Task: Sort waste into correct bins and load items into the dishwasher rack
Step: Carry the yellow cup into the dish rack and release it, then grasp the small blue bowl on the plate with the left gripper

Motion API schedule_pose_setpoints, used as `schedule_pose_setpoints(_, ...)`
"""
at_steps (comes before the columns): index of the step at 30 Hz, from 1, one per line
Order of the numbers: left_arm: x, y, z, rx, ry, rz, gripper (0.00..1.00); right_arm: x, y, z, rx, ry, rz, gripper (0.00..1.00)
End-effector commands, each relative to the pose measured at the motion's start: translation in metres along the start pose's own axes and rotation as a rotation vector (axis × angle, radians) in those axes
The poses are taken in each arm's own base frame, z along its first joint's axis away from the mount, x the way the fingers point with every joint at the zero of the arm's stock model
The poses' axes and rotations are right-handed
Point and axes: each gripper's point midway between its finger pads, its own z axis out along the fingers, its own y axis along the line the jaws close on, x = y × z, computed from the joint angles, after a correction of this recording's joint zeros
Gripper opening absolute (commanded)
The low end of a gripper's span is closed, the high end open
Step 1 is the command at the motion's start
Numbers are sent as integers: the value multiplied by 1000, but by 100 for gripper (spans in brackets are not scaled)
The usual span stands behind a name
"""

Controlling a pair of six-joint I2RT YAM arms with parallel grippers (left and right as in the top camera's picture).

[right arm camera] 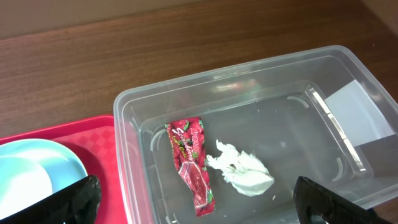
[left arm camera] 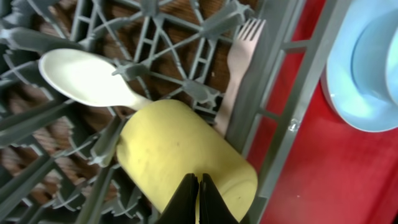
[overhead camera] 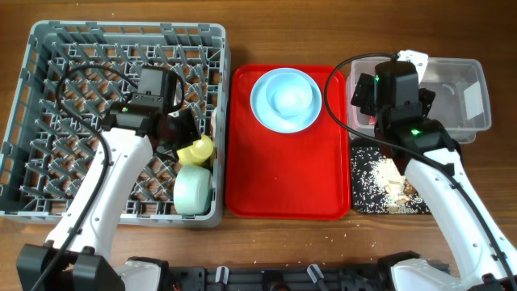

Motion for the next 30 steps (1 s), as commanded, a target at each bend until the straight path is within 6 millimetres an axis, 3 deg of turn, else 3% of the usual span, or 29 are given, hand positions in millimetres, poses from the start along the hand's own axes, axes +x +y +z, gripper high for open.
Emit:
schedule_pose_setpoints(1,5,-16,0,91,31,-11,4,-7,-3,-2,8,-18,10,100)
schedule_pose_setpoints(6,-10,-22,-9,123,-43,-7,4,-8,-3,-2,8,-18,10,100)
schedule_pose_setpoints(9,-25,-39,-41,194,-122,12,4,-8,-3,-2,8,-18,10,100)
schedule_pose_setpoints(11,-15,-47,-50,237,-105,29,4,-8,-3,-2,8,-18,10,100)
schedule_pose_setpoints(13,1,-42,-41,180,-49,43,4,-7,-3,-2,8,-18,10,100)
schedule_pose_setpoints(18,15,-20,-2,33,25,48,4,-7,-3,-2,8,-18,10,100)
schedule_pose_setpoints(22,10,-1,19,-82,34,42,4,-8,-3,-2,8,-18,10,100)
schedule_pose_setpoints(26,0,18,18,-160,-4,18,4,-7,-3,-2,8,-18,10,100)
schedule_pose_setpoints(30,1,18,16,-150,1,15,4,-7,-1,-3,5,-18,8,100)
